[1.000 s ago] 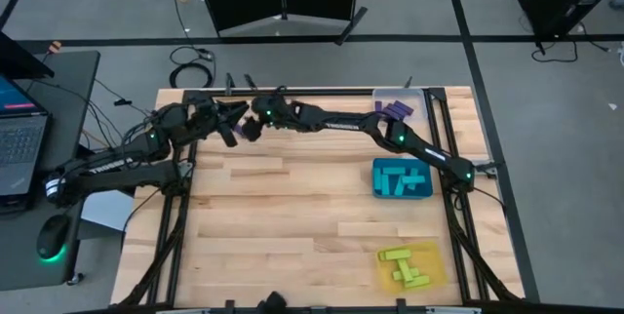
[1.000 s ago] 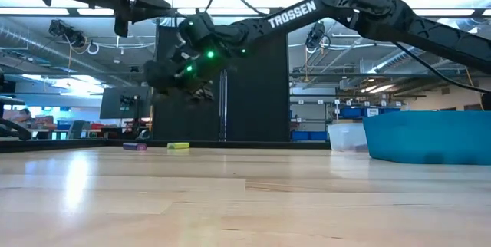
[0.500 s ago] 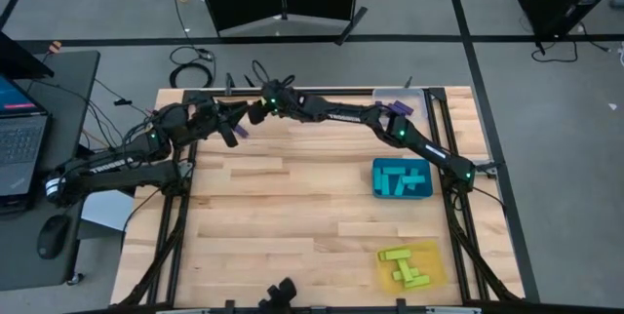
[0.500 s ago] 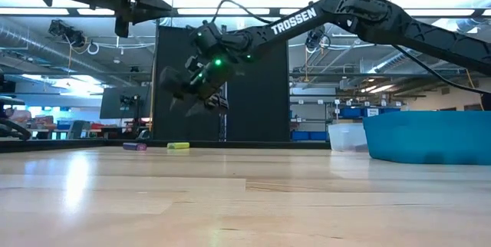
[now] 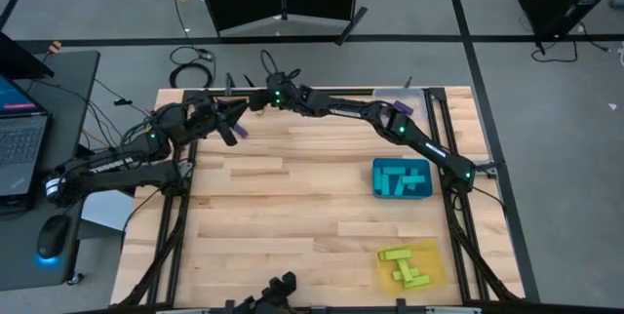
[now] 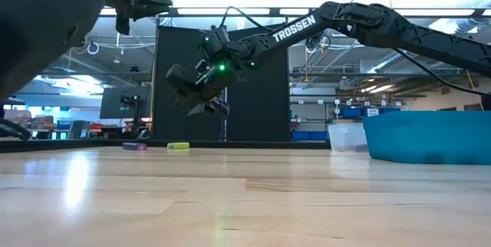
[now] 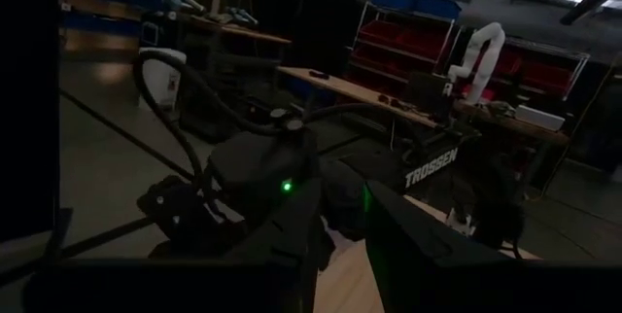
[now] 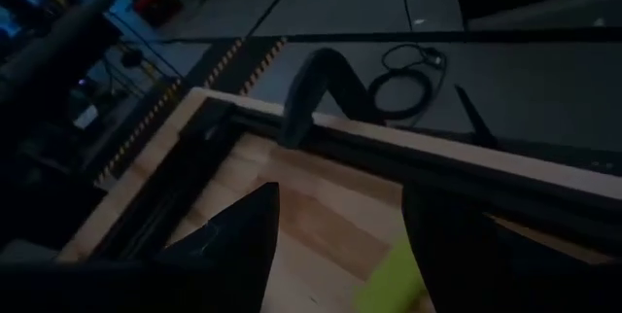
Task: Sort blocks
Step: Put the purple block into the transparent bin
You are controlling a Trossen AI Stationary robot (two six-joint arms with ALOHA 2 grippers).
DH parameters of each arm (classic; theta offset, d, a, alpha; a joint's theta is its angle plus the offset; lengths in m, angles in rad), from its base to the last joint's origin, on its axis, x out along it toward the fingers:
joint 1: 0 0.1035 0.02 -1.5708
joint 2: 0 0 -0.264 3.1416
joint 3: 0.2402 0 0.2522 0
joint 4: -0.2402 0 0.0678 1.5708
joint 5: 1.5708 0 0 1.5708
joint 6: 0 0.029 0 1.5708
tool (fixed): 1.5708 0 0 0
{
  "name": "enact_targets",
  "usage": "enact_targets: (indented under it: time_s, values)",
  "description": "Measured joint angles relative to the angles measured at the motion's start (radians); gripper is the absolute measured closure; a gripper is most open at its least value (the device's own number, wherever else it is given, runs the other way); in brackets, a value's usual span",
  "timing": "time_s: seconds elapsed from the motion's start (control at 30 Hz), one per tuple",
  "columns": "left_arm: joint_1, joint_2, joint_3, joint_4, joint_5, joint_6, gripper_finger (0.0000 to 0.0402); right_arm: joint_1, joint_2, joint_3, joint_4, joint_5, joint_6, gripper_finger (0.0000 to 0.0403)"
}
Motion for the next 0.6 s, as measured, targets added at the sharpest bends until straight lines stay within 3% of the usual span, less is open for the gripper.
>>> enact_targets:
  time_s: [0.47,0.6]
  values:
    - [0.000,0.000,0.000,-0.012,0.001,-0.004,0.0314,0.004,0.038,0.009,0.025,-0.017,0.010,0.0174]
    - [0.000,0.000,0.000,-0.035,0.001,-0.006,0.0314,0.004,0.039,0.008,0.024,-0.036,-0.050,0.0174]
